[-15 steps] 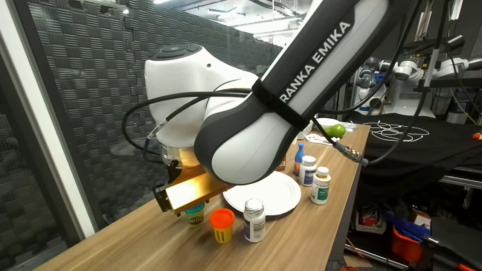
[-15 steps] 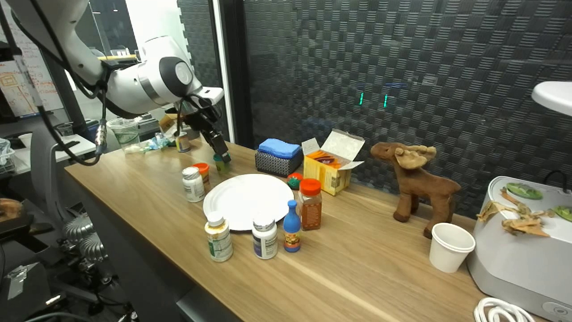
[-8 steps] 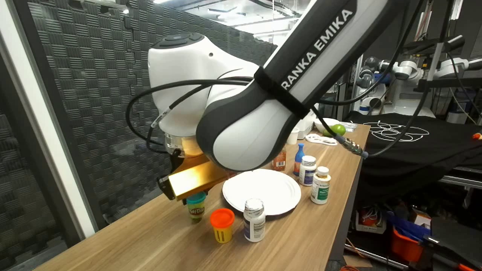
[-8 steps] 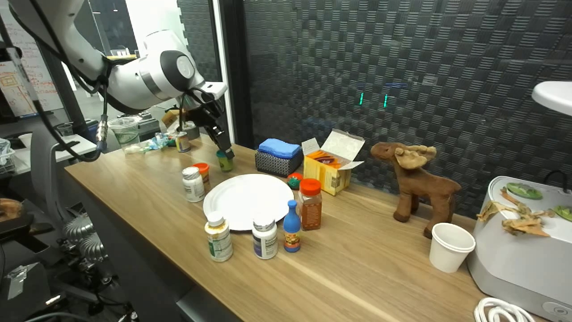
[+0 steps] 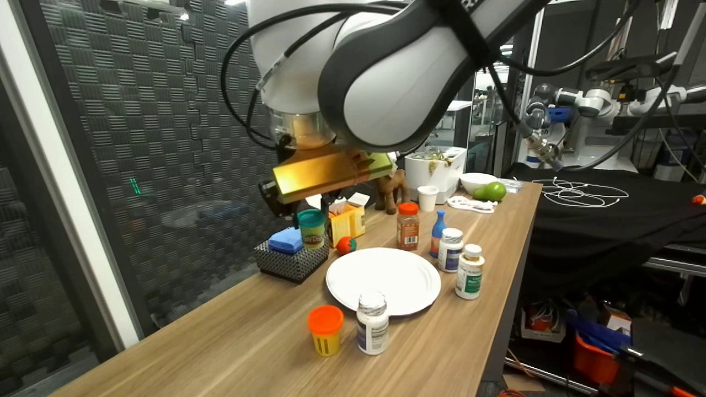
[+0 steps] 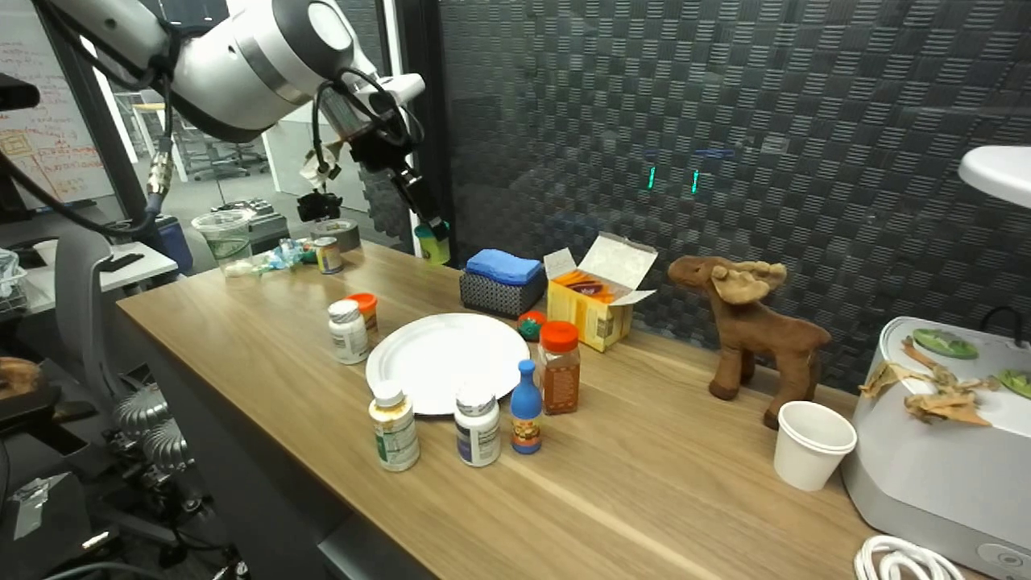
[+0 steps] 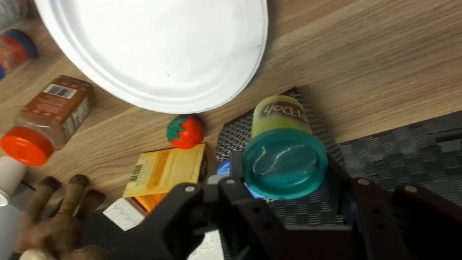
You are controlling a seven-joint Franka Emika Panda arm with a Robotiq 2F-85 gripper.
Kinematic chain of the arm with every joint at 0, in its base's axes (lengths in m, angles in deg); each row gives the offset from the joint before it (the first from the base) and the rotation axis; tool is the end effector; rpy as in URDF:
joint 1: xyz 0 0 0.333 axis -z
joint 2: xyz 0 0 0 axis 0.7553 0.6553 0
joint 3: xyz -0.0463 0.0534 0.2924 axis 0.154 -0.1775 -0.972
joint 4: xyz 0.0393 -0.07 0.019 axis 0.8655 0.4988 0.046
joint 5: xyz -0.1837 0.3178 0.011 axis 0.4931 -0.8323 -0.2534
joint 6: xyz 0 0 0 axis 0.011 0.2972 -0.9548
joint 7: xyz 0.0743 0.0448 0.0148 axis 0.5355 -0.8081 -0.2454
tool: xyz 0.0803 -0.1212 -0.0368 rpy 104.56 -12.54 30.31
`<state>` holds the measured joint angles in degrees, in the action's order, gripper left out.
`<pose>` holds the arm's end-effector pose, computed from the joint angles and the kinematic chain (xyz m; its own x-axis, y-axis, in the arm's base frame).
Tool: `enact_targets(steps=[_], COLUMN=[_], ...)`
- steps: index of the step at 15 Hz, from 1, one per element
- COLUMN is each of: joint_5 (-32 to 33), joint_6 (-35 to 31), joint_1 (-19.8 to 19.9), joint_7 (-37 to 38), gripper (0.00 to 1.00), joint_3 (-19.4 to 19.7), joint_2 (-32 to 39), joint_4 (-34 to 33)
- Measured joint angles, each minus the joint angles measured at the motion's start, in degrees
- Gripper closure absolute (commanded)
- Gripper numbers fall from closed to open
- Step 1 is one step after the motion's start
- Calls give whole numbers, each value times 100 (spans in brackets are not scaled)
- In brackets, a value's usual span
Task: Put the bottles and the orange plushie surrounding the white plate on the white plate
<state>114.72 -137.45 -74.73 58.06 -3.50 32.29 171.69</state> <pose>0.5990 0.1816 0.3107 0.8531 -0.2824 0.4387 -0.3691 -0.9210 0.1249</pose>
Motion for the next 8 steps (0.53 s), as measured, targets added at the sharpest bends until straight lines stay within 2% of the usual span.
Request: enact_targets(steps=[3,8], joint_5=[26,26], joint_6=[74,-81], joint_1=[301,710], joint_7=[236,603], gripper=[72,72], joint_3=[-47,-167], joint_2=[-274,-145], joint_4=[547,1156])
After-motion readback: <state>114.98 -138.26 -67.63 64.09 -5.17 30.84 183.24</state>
